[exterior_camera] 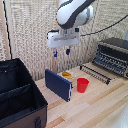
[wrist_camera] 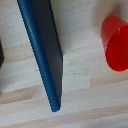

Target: Please shift your gripper toward the book. Carefully hold the book with your gripper. Gently transport the book using your gripper to the caddy's front section. Safely let the book go into the caddy's front area.

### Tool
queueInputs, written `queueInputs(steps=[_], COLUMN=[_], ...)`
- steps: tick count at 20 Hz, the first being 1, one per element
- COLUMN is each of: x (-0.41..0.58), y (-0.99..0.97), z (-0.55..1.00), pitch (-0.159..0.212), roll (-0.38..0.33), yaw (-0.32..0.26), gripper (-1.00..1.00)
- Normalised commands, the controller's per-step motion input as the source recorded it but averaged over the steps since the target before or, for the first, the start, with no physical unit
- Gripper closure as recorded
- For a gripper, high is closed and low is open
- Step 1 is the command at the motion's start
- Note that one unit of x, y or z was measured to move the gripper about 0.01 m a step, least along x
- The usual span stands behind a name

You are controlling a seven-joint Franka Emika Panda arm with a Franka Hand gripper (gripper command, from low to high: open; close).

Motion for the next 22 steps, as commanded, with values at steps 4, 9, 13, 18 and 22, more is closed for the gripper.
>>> queueInputs(steps=[4,9,13,18,22], x=[0.018,0.0,0.109,0.331,0.329], y=[0.55,0.55,0.27,-0.01,-0.08], z=[-0.31,-0.32,-0.39,-0.45,-0.41], pitch=[0.051,0.06,0.048,0.033,0.001], roll=[-0.111,-0.109,-0.078,-0.024,-0.008], yaw=[0.105,0.112,0.131,0.155,0.153], gripper=[-1.0,-1.0,-1.0,-1.0,-1.0])
